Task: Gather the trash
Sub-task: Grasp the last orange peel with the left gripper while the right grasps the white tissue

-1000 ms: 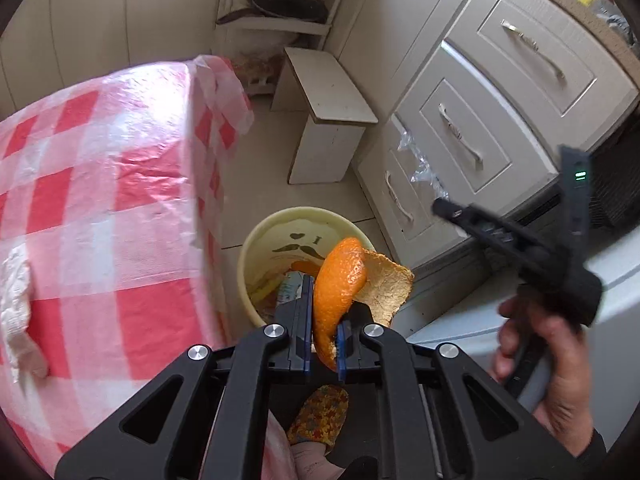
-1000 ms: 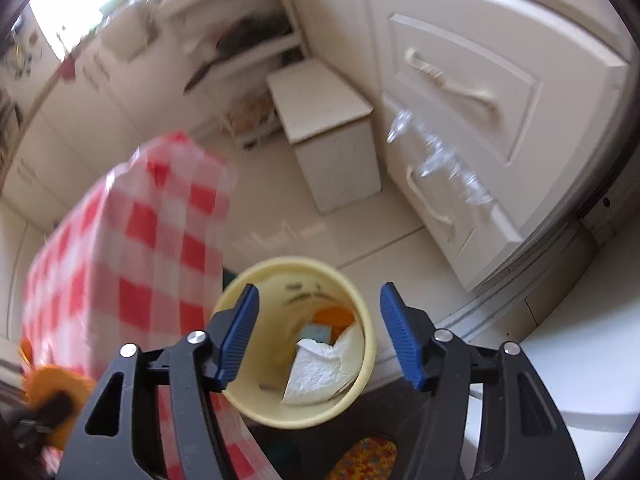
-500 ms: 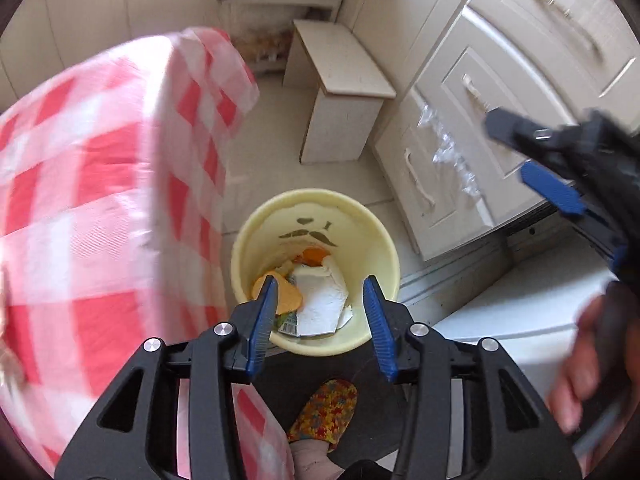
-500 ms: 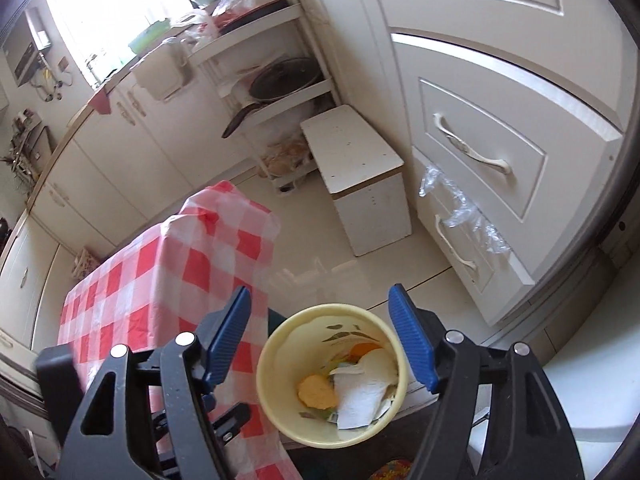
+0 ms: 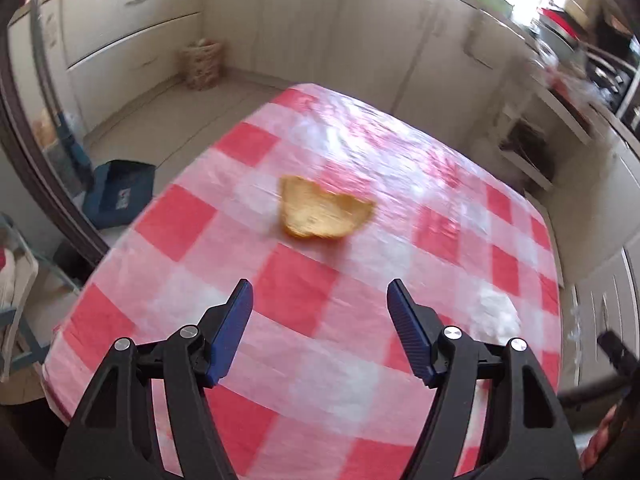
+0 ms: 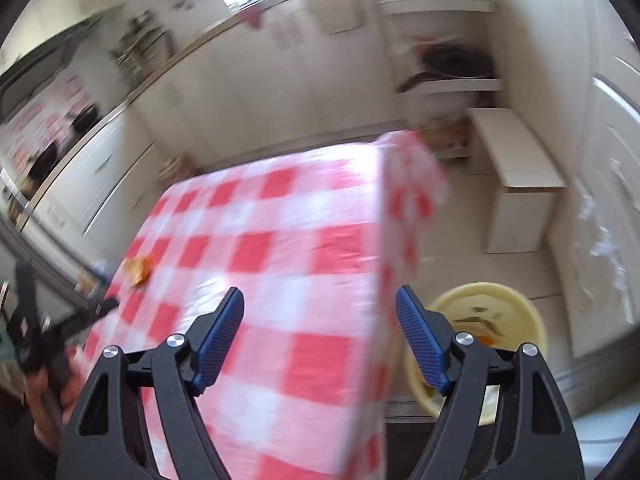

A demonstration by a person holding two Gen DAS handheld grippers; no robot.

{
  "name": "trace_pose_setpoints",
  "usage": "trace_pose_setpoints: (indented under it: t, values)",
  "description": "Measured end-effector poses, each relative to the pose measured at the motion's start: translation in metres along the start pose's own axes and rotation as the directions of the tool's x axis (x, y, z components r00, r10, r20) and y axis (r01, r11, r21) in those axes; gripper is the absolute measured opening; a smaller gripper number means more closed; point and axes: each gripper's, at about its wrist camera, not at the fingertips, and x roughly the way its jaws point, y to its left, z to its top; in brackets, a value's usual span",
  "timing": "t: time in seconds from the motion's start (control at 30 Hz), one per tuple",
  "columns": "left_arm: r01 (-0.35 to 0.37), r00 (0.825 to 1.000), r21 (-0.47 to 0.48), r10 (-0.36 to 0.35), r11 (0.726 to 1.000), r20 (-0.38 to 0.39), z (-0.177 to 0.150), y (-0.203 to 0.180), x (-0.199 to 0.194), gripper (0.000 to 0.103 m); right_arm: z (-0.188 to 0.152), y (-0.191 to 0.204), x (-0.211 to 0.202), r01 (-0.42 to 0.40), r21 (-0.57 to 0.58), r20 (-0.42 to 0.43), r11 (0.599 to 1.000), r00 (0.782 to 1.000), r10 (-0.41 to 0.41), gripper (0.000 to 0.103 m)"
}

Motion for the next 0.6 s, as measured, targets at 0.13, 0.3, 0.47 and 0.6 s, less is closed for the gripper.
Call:
trace_pose_setpoints:
  t: [0.13, 0.3, 0.47, 0.6]
  values:
    - [-0.015, 1.000, 0.017, 0.016, 1.000, -0.018, 0.024, 0.019, 0.031, 0.066, -0.006, 0.049, 0.035, -0.023, -0.090, -0.068, 0.996, 0.998, 0.017, 0.075]
    - [-0.037, 0.999, 0.067, 0.039, 0.997, -0.024, 0.037, 0.005, 0.064, 0.066, -0.012, 0.083, 0.071, -0.003, -0.176, -0.118, 0.984, 0.993, -0.018, 0.075]
    - [-0.035, 0.998, 0.064, 0.038, 0.997, -0.040, 0.054, 0.005, 0.085, 0.045, -0.010, 0.102, 0.095, -0.006, -0.216, -0.148, 0.976, 0.989, -0.027, 0.075]
    - [0.030, 0.997, 0.055, -0.026, 0.998, -0.067, 0.058, 0.006, 0.088, 0.011, -0.010, 0.112, 0.110, -0.009, -0.245, -0.177, 0.970, 0.984, -0.036, 0.074]
